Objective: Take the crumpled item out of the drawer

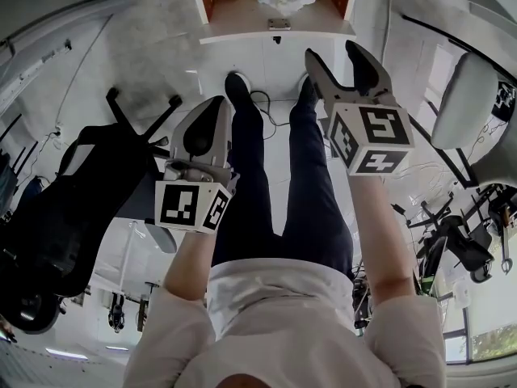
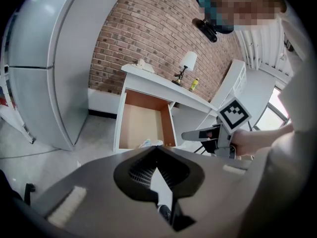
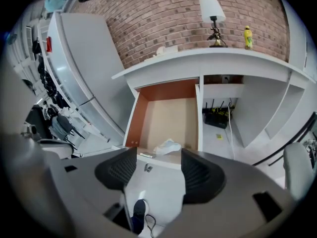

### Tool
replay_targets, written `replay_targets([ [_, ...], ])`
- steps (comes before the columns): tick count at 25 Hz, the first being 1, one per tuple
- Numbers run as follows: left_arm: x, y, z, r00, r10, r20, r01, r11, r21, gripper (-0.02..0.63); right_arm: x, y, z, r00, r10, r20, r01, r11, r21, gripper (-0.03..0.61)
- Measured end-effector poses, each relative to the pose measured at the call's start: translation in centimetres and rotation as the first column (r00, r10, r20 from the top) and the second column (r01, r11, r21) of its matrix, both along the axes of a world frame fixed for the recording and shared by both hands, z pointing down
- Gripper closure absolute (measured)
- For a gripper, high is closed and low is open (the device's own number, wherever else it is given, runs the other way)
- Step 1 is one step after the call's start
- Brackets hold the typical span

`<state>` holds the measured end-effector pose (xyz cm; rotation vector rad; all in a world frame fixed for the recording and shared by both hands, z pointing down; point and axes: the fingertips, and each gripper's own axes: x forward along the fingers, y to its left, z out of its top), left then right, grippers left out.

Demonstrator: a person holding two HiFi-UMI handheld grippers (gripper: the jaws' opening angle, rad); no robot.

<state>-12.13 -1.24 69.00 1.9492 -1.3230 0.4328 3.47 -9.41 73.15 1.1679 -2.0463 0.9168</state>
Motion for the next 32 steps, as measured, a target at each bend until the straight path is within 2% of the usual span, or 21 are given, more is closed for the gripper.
replay_targets([
  [3, -0.2, 0.0, 0.1, 1.000, 0.005, 0.000, -0.005, 1.000, -0.003, 0.604, 0.4, -1.8, 1.2, 1.000, 0.015, -0.015, -0.016, 1.000, -0.022, 0.305],
  [10, -0.7, -0.1, 0.4, 1.000, 0.006, -0.002, -0.006, 1.000, -0.011, 0.604, -0.4, -5.0, 4.1, 1.000, -0.024, -0.012, 0.022, 0.994, -0.105, 0.305],
  [15, -1.5, -0.6, 0.6, 1.000, -0.019, 0.003, 0.019, 1.000, -0.016, 0.604, -1.3, -5.8, 6.5, 0.994, -0.107, -0.028, 0.101, 0.983, -0.156, 0.306],
  [21, -2.2, -1.3, 1.0, 1.000, -0.022, 0.008, 0.022, 1.000, -0.022, 0.604, -1.4, -6.8, 8.8, 0.990, -0.129, -0.066, 0.114, 0.974, -0.196, 0.307],
  [32, -3.0, -2.5, 0.7, 1.000, -0.021, -0.015, 0.020, 0.999, -0.032, 0.604, -2.4, -9.1, 12.9, 0.967, -0.228, -0.111, 0.190, 0.943, -0.273, 0.322],
])
